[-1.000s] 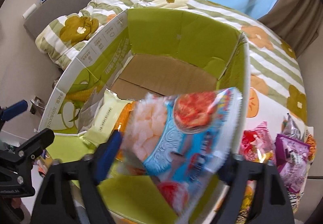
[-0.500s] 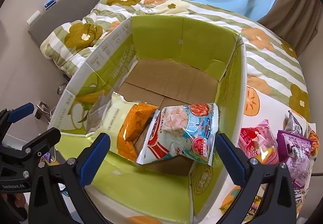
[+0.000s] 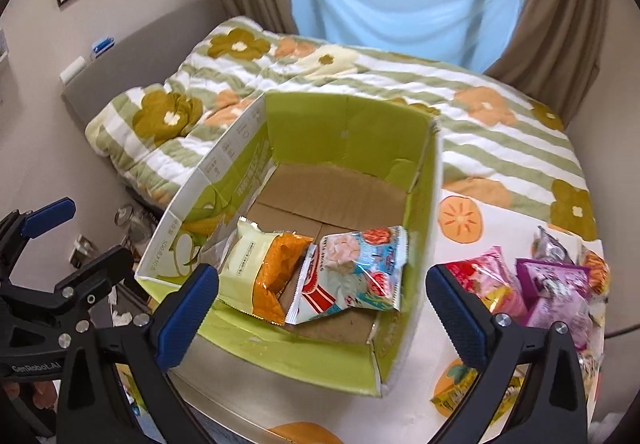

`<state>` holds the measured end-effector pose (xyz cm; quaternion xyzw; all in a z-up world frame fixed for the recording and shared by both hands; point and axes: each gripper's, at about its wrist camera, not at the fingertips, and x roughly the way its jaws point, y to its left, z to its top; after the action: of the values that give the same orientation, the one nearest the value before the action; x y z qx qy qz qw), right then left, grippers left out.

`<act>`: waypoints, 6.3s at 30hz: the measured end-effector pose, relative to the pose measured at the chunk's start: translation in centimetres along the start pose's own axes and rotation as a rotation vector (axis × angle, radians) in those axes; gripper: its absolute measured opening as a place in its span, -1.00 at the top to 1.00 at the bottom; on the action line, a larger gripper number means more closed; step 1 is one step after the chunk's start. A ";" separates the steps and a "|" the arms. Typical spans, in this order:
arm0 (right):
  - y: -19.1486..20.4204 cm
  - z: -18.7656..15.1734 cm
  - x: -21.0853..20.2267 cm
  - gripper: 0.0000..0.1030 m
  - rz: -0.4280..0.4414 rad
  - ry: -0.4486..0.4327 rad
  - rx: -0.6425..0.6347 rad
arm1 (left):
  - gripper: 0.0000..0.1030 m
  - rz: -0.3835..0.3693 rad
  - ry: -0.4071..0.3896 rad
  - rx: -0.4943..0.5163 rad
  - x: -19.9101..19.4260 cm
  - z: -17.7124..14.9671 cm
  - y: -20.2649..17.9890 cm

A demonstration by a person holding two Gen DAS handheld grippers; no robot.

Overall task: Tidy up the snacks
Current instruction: 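Lower the blue shrimp-chip bag into the green box and open the right tool, then grasp the yellow Pillow bag with the left tool while the right tool grasps the yellow chip bag, then carry the yellow Pillow bag into the green box and open the left tool, then lower the yellow chip bag into the green box and open the right tool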

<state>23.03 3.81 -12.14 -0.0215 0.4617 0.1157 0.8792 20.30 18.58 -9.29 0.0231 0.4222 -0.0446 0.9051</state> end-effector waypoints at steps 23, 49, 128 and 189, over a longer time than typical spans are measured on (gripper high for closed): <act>-20.0 -8.1 -9.9 -1.00 -0.207 -0.086 0.200 | -0.94 -0.267 0.084 0.169 1.8 -1.6 -23.9; -30.2 -15.1 -1.2 -1.00 -0.151 0.087 0.276 | -0.94 -0.470 0.384 0.282 17.5 -9.7 -33.1; -25.6 -10.1 -9.8 -0.64 -0.041 -0.127 0.034 | -0.13 -0.290 -0.008 0.009 -0.2 -0.7 -23.2; -8.4 12.0 12.9 -0.64 0.034 0.103 0.014 | -0.91 -0.042 0.229 0.032 17.2 7.1 -0.4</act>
<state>41.65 -0.22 -16.37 -0.0133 0.5073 0.1259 0.8524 36.71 16.56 -17.93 0.0337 0.5224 -0.0674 0.8493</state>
